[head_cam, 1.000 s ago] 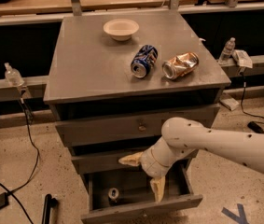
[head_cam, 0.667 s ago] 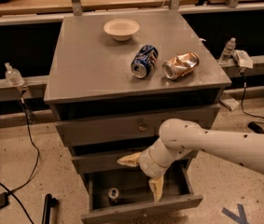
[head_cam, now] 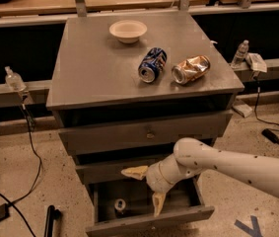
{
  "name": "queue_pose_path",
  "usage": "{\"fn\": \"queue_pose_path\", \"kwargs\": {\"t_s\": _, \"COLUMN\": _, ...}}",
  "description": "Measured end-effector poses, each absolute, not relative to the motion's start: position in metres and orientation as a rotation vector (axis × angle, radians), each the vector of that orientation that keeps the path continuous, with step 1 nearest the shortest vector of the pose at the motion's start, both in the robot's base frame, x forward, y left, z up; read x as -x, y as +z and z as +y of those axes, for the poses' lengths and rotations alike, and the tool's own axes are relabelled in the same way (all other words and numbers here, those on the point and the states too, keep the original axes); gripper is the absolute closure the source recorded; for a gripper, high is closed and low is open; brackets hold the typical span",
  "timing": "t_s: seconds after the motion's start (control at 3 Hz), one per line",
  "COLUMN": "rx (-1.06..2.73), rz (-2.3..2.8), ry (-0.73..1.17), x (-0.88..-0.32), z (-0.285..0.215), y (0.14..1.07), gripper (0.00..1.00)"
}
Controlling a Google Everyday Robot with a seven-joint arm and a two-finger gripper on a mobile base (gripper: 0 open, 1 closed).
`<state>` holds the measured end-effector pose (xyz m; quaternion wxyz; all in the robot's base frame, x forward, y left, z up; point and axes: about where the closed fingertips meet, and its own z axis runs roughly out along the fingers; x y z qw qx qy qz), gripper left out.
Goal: Pick redbull can from bottom drawer and place on counter
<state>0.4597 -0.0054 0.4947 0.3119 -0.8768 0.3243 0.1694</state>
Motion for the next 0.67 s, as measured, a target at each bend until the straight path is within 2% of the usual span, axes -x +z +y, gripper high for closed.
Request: {"fn": "queue_pose_path", "kwargs": {"t_s": 0.67, "rx": 2.135, "rz": 0.799, "ry": 0.437, "x": -0.468, "z": 0.037, "y": 0.415, "gripper": 0.00}}
